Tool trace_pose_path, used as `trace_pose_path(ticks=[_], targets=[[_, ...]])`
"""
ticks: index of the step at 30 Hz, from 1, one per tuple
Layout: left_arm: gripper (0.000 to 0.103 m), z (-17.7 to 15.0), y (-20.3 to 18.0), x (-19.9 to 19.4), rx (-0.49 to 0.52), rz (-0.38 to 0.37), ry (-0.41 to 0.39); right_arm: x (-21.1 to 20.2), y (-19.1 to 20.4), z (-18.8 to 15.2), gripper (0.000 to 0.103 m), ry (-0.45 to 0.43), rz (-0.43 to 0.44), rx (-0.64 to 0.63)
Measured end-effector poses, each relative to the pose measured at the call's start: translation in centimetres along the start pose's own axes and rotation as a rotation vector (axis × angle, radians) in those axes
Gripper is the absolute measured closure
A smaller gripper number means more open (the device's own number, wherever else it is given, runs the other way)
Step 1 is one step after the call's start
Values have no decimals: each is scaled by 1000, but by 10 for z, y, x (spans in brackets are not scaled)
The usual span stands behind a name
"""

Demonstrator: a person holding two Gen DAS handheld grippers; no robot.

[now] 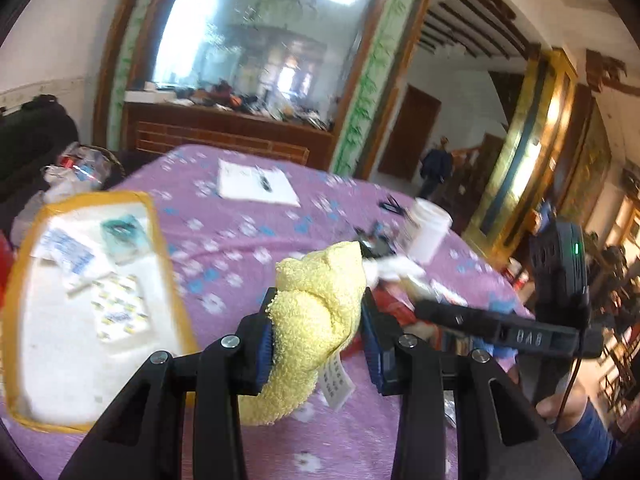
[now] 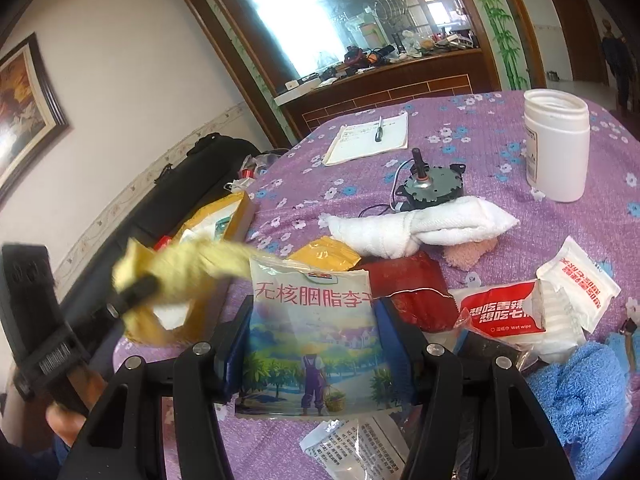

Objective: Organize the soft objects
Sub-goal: 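Carry the yellow towel with the left tool to the box while the right tool carries the snack bag, then open the left tool over the box while the right tool releases the snack bag there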

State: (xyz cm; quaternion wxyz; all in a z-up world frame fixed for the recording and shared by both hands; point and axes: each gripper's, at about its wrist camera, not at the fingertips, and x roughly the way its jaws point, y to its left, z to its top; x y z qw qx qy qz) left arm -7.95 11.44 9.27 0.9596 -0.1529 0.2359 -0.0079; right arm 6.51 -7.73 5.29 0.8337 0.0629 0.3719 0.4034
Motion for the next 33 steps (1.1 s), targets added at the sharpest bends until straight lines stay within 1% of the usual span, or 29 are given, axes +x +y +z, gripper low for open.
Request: trace_pose_path(ticks=[4, 8, 11, 14, 18, 21, 25, 28, 30, 33], targets=[[66, 8, 30, -19, -41, 56, -43, -3, 5, 0, 40, -23, -18, -30], [66, 10, 64, -43, -88, 133, -93, -6, 17, 1, 40, -53, -53, -64], [66, 9, 84, -56, -117, 186, -109, -6, 42, 1, 40, -61, -54, -118], [66, 7, 103, -64, -137, 241, -118, 1, 74, 1, 40, -35, -34, -169], [66, 3, 119, -70, -156, 278, -121, 22, 119, 7, 40, -2, 22, -231], [66, 1, 127, -75, -148, 315, -127, 40, 145, 12, 39, 17, 51, -258], [66, -2, 141, -74, -179, 349, -117, 71, 170, 17, 39, 70, 86, -259], [66, -9, 154, -67, -222, 380, -99, 99, 186, 17, 39, 107, 88, -263], [66, -14, 160, -62, -246, 382, -90, 117, 196, 14, 39, 128, 86, -270], [66, -18, 165, -54, -271, 373, -72, 140, 200, 11, 39, 153, 79, -260]])
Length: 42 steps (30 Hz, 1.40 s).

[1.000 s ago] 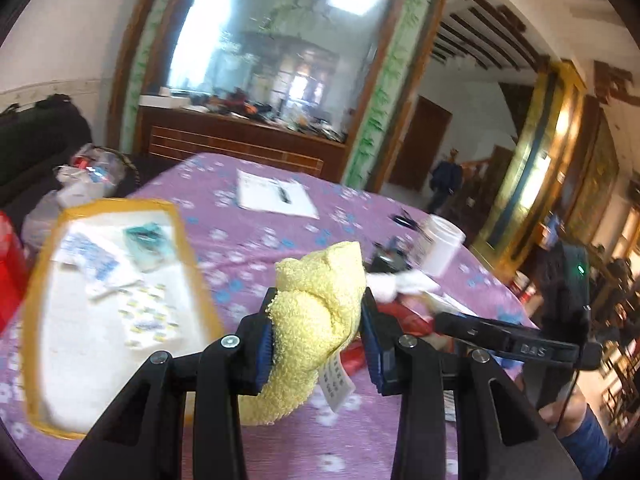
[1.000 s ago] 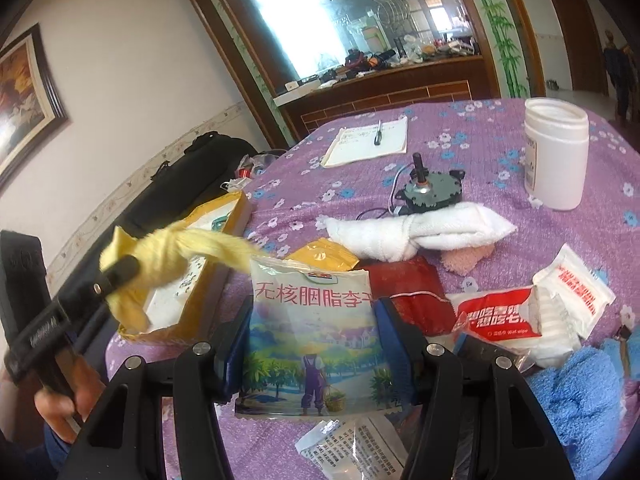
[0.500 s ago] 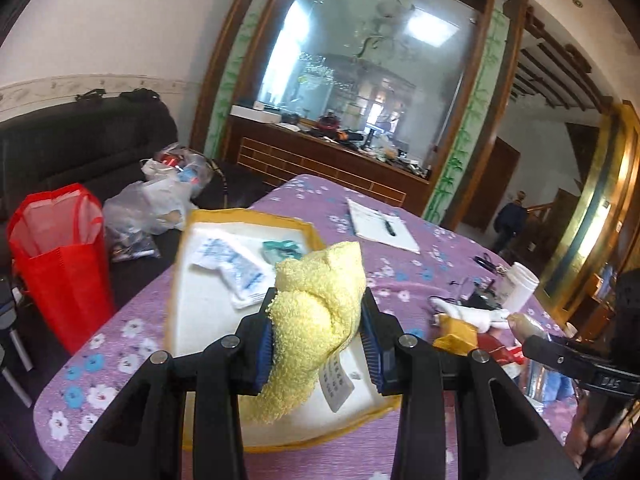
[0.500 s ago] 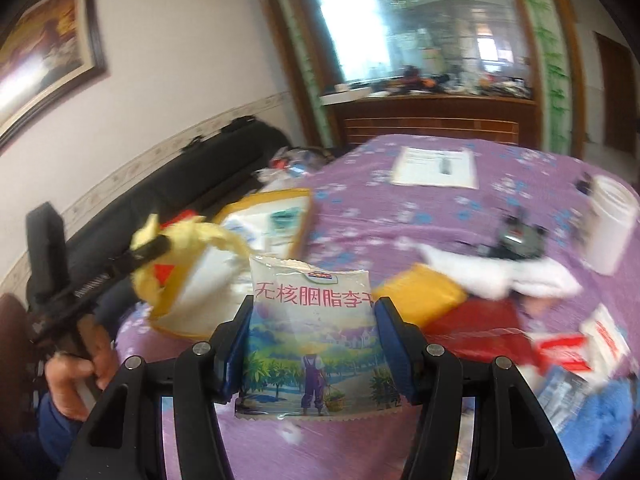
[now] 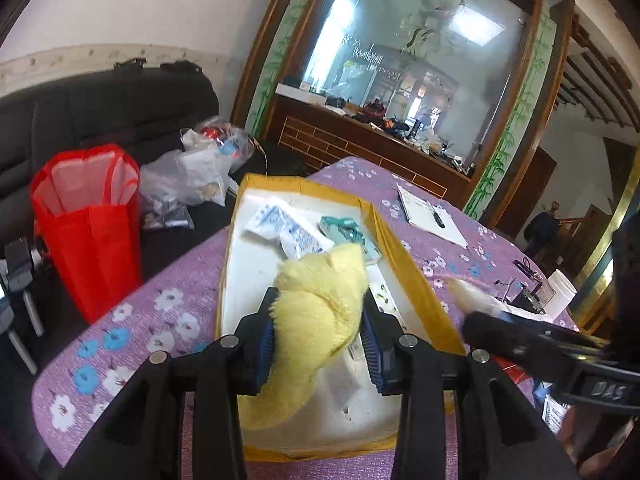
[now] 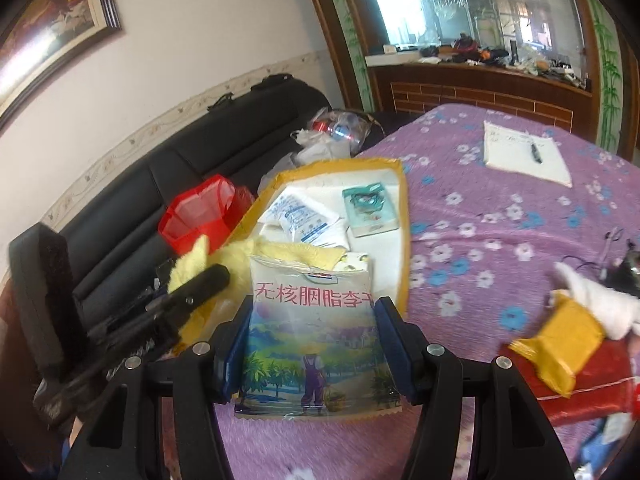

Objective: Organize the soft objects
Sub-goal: 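Open the left tool over the box while the right tool releases the snack bag there, then move both open tools back over the table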

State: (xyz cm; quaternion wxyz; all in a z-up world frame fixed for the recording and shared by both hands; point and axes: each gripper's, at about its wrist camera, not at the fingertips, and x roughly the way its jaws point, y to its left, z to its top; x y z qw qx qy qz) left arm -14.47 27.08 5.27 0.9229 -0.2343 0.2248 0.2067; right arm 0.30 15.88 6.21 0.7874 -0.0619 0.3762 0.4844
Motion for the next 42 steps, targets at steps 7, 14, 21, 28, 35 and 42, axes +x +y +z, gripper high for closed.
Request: trace_pose_path(ticks=[7, 14, 21, 28, 35, 42], targets=[[66, -4, -1, 3, -8, 8, -18, 29, -12, -6, 36, 34, 19, 36], [61, -5, -9, -2, 8, 11, -27, 20, -13, -8, 30, 11, 46, 16], [58, -2, -24, -13, 33, -2, -39, -20, -17, -4, 30, -44, 24, 41], [53, -10, -60, -19, 93, -62, -38, -74, -47, -12, 29, -63, 10, 135], [52, -29, -122, -18, 206, -164, 5, -146, -84, -48, 25, -174, -126, 188], [48, -65, -181, -19, 303, -278, 72, -203, -143, -89, 25, -233, -239, 310]])
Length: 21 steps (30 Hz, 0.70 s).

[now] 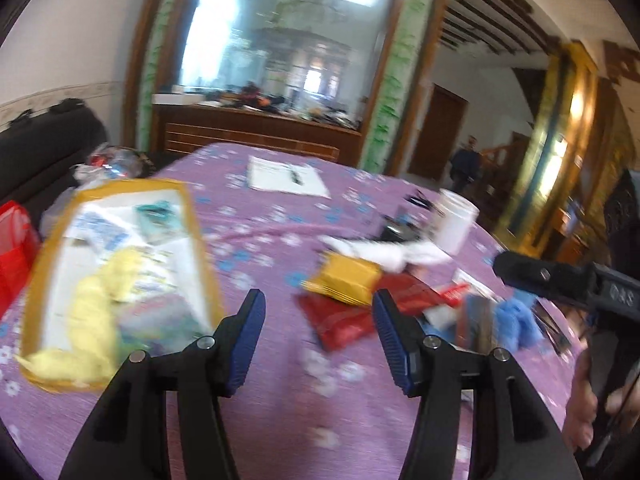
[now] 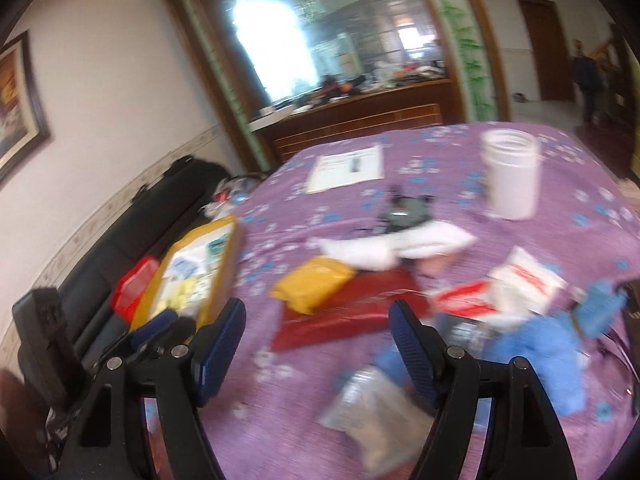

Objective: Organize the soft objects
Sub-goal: 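Move both open tools back over the table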

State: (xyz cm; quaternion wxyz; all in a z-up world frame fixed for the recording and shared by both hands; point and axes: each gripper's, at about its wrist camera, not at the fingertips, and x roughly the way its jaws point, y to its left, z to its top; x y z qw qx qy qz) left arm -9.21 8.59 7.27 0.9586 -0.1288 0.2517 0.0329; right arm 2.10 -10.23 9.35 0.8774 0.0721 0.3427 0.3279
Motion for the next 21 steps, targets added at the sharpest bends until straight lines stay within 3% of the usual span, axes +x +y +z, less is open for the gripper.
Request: trace_pose_path(ticks=[8, 16, 21], targets=[[46, -26, -57, 30, 94, -115, 117, -11, -48, -12, 25, 13, -32, 118], [40, -38, -61, 57, 96, -156, 241, -2, -60, -16, 24, 37, -59, 123], [39, -41, -69, 56, 148, -139, 251, 9, -76, -20, 24, 74, -78, 164]])
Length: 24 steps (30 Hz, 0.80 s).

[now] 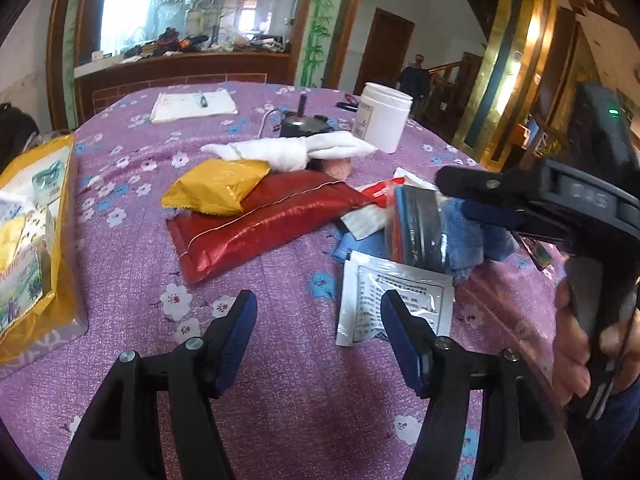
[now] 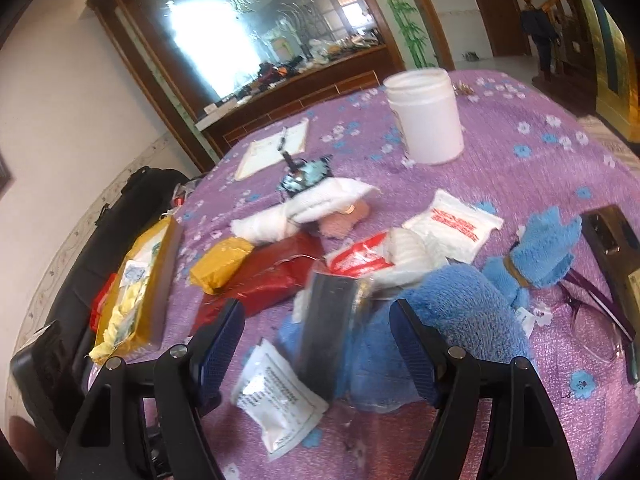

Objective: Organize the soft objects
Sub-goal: 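Grasp the black plastic pouch with the right tool while the left tool grasps the white sachet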

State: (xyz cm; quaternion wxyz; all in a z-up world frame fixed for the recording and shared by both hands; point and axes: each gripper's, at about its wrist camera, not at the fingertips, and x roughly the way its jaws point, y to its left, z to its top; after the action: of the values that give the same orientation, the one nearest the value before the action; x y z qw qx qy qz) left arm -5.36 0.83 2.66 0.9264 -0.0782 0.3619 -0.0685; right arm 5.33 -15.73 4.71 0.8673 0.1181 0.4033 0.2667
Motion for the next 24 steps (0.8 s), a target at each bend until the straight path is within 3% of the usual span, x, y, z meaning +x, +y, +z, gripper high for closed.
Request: trace_pose_path(ticks=[8, 11, 15, 17, 18, 20, 24], targets=[[33, 0, 5, -5, -18, -25, -20, 5, 3, -1, 23, 21, -61, -43], [32, -1, 4, -8, -15, -23, -38, 12, 20, -6, 20, 34, -144, -146], [30, -1, 6, -10, -26, -19, -48, 35, 48, -13, 19, 64, -318, -318], [29, -2, 7, -11, -28, -16, -47, 43, 48, -11, 19, 76, -333, -327], [29, -2, 6, -11, -27, -16, -45, 49, 49, -11, 26, 93, -345, -359], [29, -3, 6, -11, -25, -13, -43, 54, 56, -14, 57, 97, -386, -438], [29, -4, 4, -10, -14, -21, -29, 39, 49, -11, 62, 57, -229, -389]])
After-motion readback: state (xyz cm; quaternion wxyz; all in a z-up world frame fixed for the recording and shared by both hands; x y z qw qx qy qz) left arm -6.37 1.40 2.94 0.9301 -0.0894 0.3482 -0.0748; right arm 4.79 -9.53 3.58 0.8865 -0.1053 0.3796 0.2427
